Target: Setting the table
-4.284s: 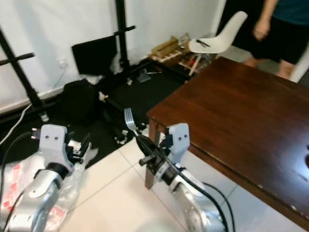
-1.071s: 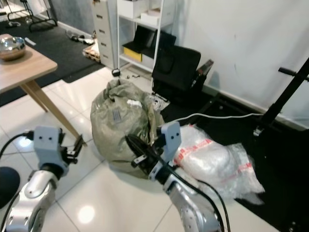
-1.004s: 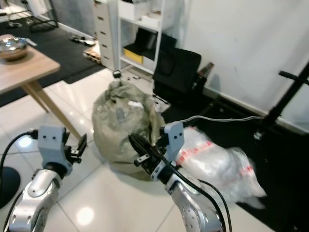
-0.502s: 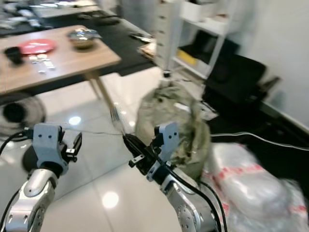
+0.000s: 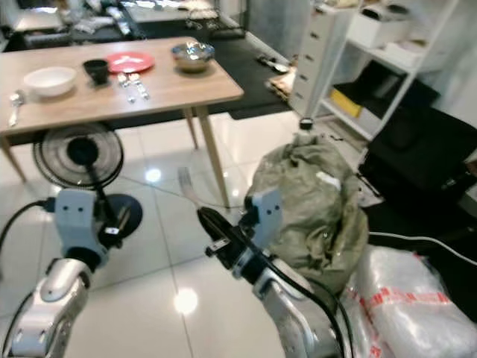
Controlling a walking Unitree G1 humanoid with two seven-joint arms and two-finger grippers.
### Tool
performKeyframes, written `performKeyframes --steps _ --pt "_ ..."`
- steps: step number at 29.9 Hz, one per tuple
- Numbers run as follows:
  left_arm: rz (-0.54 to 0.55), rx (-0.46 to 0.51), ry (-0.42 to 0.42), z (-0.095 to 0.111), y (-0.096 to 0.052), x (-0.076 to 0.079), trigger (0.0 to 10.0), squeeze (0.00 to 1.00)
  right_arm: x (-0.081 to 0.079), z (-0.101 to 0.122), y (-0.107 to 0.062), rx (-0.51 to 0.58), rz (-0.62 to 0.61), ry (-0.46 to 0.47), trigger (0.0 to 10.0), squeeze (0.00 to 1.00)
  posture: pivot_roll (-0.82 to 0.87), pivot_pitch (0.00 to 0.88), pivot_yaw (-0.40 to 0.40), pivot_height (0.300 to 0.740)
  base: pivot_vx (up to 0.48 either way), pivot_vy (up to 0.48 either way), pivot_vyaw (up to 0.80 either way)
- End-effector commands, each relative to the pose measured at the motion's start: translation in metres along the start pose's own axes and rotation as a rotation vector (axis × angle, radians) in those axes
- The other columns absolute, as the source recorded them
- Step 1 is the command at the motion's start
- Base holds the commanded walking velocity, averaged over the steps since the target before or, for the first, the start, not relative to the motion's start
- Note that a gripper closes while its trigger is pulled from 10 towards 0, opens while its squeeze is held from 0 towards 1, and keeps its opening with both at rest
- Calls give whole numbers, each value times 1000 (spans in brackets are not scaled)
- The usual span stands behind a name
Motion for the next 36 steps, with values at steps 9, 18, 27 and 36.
performKeyframes --steps 9,18,27,36 --pt "111 -11 31 -2 4 -14 10000 0 5 2 -1 16 -33 -9 10000 0 -53 0 64 740 461 0 0" --pt "106 -12 37 -3 3 -12 10000 0 3 0 0 -1 -20 -31 10000 0 -55 0 63 740 480 0 587" --pt "104 -10 43 -3 4 -11 10000 0 4 0 0 2 -27 -34 10000 0 -54 0 63 740 480 0 744" --pt "102 -4 44 -2 4 -10 10000 0 14 6 1 30 -90 -44 10000 0 -53 0 62 740 480 0 143"
Point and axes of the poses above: a point about 5 cm out from each wrist's last joint towards the gripper, its own y axis pointing out of the wrist towards the gripper, its own z axis along the axis of the wrist's last joint, x = y × z, the point moved 4 cm from there along y, pointing out of the wrist towards the gripper, and after that the axes turned 7 degrees about y, right-handed, at the moved point
